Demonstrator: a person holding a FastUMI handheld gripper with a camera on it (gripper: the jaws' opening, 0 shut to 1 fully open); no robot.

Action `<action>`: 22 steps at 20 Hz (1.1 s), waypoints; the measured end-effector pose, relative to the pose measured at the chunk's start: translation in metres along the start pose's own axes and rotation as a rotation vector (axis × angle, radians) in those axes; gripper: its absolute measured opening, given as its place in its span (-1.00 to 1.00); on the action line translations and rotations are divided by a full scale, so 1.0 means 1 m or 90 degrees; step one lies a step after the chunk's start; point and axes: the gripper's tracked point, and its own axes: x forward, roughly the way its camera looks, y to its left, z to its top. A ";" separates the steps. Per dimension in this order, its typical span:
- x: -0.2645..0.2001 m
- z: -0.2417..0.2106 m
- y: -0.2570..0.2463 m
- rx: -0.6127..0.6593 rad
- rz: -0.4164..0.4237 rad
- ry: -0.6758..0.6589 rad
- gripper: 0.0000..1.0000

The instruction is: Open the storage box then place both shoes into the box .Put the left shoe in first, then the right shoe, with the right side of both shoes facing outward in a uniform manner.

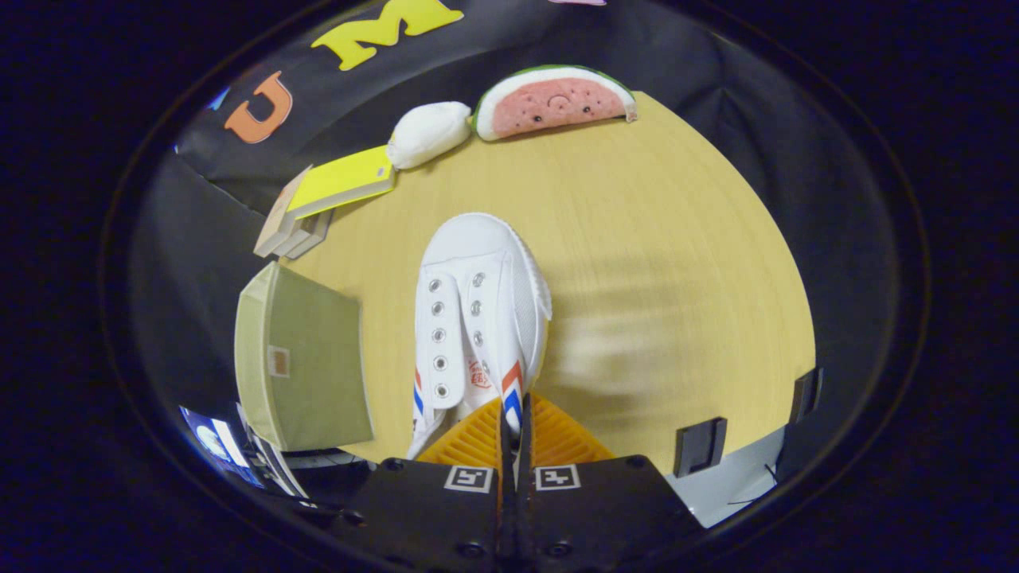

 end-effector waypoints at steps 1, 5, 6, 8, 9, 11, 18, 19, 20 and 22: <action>-0.013 -0.003 0.021 0.000 0.008 -0.012 -0.89; -0.058 -0.019 0.114 -0.003 0.054 -0.049 -0.89; -0.066 -0.021 0.138 -0.009 0.060 -0.056 -0.89; -0.076 -0.024 0.182 -0.013 0.070 -0.068 -0.89; -0.076 -0.025 0.204 -0.013 0.075 -0.070 -0.89; -0.069 -0.028 0.239 -0.010 0.069 -0.066 -0.89; 0.014 -0.044 0.298 -0.024 -0.027 0.007 -0.89; 0.027 -0.045 0.296 -0.036 -0.049 0.017 -0.89; 0.039 -0.045 0.292 -0.044 -0.068 0.026 -0.88; 0.063 -0.047 0.288 -0.047 -0.091 0.047 -0.89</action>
